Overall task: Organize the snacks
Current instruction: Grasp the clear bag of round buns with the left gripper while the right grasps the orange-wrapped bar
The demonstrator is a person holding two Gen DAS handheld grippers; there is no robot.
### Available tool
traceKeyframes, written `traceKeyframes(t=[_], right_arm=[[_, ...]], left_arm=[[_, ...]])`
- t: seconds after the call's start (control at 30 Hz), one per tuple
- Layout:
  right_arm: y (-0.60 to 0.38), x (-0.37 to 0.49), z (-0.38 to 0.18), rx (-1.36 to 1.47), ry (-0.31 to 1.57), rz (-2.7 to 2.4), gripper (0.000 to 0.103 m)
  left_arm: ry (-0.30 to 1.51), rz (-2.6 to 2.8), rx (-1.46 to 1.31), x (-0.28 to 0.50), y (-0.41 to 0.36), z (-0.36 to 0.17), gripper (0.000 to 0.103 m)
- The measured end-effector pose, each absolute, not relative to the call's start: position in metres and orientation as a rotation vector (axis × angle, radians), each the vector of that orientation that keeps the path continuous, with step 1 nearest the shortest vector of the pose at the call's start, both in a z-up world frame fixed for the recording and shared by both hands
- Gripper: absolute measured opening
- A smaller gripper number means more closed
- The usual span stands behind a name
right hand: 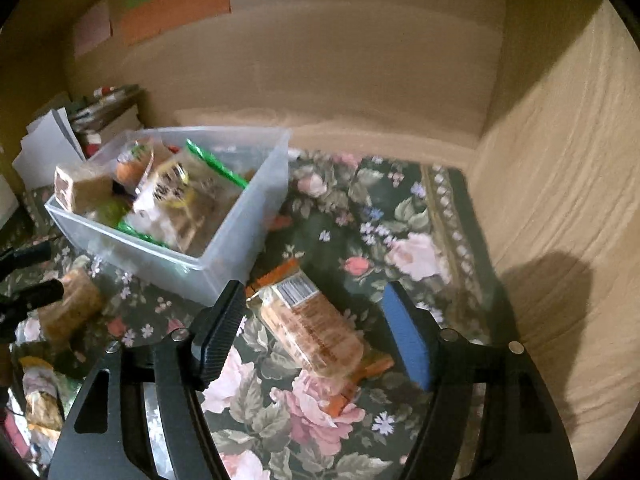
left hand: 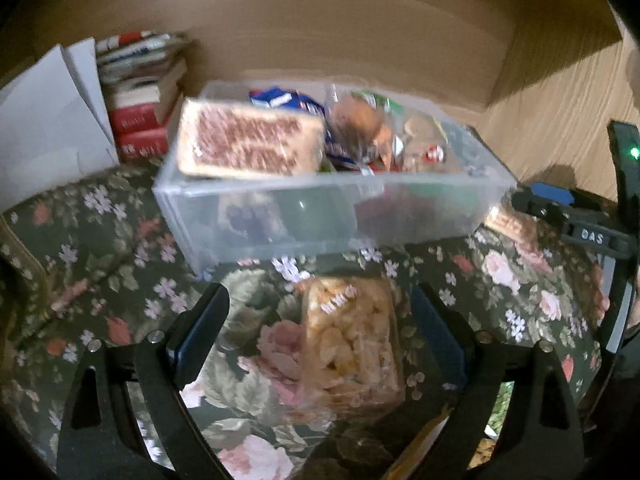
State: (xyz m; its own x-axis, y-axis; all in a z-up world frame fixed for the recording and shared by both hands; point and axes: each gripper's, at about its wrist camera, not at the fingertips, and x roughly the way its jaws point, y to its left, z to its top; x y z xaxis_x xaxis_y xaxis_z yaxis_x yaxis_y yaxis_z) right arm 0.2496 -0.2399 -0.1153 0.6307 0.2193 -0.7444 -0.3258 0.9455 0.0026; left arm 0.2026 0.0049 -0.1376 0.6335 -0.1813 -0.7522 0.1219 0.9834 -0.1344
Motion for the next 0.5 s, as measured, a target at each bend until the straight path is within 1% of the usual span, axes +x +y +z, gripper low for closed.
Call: traceKeyframes(t=[0.23,0.27,0.3,0.33,0.37,0.4,0.43,0.47,0.5], right_arm=[[-0.231,0.262,-0.141,-0.174,0.92,0.329,0.067],[-0.23,0.261,-0.145,-0.183,0.931,0.333,0.064],[-0.229,0.261,-0.146,-0.189,0.936,0.334,0.056],[-0.228,0.26,-0.148,-0.196,0.941,0.333,0.052],[-0.228,0.257,-0.148,-0.199,0.943,0.336,0.043],[-0.228,0.256,-0.148,-0.197,0.941,0.334,0.032],[-0.228,0.254,-0.147,-0.192,0.938,0.325,0.032],[-0.23,0.25,-0.145,-0.184,0.923,0.305,0.032],[-0.232,0.247,-0.143,-0.179,0.911,0.292,0.032]], left_arm=[[0.918,-0.209,-0.081,0.208,0.001,-0.154,0.078],[0.922,-0.213,-0.084,0.208,0.0,-0.155,0.077],[0.93,-0.219,-0.088,0.208,0.0,-0.157,0.075],[0.934,-0.221,-0.09,0.208,0.001,-0.159,0.075],[0.931,-0.218,-0.085,0.206,0.001,-0.16,0.074],[0.927,-0.217,-0.074,0.205,-0.001,-0.16,0.07],[0.926,-0.221,-0.068,0.205,-0.001,-0.162,0.068],[0.924,-0.222,-0.062,0.203,-0.001,-0.163,0.062],[0.921,-0.225,-0.055,0.2,-0.003,-0.164,0.051]])
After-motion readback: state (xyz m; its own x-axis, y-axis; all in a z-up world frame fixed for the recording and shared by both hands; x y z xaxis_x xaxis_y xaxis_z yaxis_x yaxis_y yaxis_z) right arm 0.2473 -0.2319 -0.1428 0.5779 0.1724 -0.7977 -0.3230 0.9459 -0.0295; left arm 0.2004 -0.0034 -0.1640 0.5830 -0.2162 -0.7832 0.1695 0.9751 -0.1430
